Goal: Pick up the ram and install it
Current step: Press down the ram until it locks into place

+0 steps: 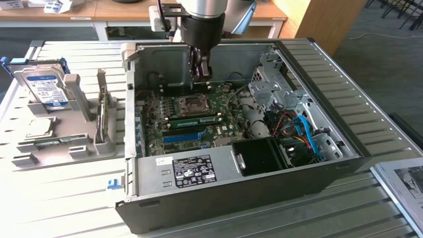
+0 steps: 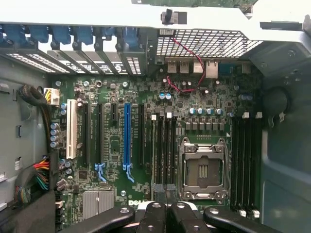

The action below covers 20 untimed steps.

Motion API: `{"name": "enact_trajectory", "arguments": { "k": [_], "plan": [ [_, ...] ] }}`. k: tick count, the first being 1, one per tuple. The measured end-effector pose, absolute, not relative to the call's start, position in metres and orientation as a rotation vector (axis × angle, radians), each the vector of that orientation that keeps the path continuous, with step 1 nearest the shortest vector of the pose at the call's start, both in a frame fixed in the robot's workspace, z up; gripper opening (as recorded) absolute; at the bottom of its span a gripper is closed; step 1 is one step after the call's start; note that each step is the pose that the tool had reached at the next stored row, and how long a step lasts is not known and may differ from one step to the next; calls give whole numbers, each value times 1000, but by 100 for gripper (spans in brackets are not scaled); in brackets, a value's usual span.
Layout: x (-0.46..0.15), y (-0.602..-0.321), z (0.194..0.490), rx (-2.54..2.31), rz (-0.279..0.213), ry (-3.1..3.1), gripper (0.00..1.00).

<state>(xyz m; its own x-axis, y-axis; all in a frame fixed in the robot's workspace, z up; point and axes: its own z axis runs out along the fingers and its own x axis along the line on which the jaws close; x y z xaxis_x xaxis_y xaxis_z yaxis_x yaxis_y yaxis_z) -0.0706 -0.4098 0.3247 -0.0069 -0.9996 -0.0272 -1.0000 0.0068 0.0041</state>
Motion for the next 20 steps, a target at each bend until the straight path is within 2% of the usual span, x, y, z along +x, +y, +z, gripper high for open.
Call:
{"name": "enact_trajectory", "arguments": {
  "k": [20],
  "plan": [
    [-68, -410, 325, -2202, 34, 2218, 10]
  ]
}}
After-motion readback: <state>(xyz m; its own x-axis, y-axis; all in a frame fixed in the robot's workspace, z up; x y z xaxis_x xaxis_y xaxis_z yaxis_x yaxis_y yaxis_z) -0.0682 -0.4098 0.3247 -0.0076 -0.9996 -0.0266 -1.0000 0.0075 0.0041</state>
